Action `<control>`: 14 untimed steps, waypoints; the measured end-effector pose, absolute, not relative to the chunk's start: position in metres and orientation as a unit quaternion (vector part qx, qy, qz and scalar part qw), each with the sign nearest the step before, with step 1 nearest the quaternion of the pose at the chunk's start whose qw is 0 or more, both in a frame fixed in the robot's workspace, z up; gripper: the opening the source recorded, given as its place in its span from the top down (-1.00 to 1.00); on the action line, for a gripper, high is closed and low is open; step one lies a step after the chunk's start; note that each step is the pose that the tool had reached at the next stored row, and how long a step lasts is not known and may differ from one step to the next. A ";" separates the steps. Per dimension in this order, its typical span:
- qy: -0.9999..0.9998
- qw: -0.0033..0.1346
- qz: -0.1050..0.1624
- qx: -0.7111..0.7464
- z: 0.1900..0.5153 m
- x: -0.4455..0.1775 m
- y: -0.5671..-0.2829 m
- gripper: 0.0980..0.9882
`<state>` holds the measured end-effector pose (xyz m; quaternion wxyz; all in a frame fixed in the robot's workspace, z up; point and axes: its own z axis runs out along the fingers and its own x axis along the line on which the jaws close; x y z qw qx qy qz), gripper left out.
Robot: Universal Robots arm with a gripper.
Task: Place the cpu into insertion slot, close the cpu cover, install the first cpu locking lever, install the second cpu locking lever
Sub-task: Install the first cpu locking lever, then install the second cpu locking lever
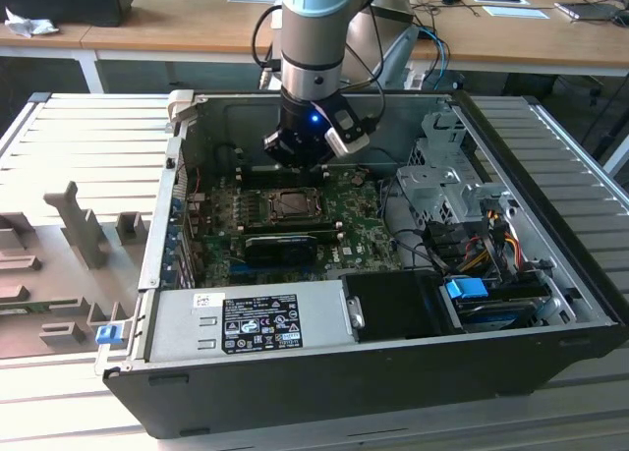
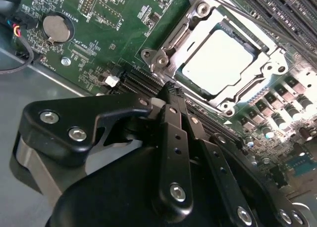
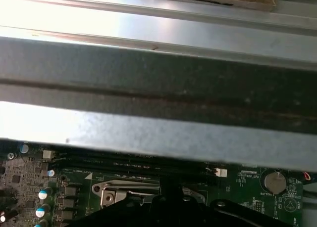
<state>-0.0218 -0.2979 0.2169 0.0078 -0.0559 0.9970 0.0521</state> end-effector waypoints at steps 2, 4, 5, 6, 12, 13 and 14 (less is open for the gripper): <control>0.997 0.008 0.052 -0.056 0.217 -0.022 -0.299 0.98; 0.997 0.008 0.052 -0.056 0.217 -0.022 -0.299 0.98; 0.997 0.008 0.052 -0.056 0.217 -0.022 -0.300 0.98; 0.997 0.008 0.052 -0.056 0.217 -0.022 -0.300 0.98; 0.997 0.008 0.052 -0.056 0.217 -0.022 -0.303 0.98; 0.997 0.008 0.052 -0.056 0.217 -0.022 -0.304 0.98; 0.997 0.008 0.052 -0.056 0.217 -0.022 -0.304 0.98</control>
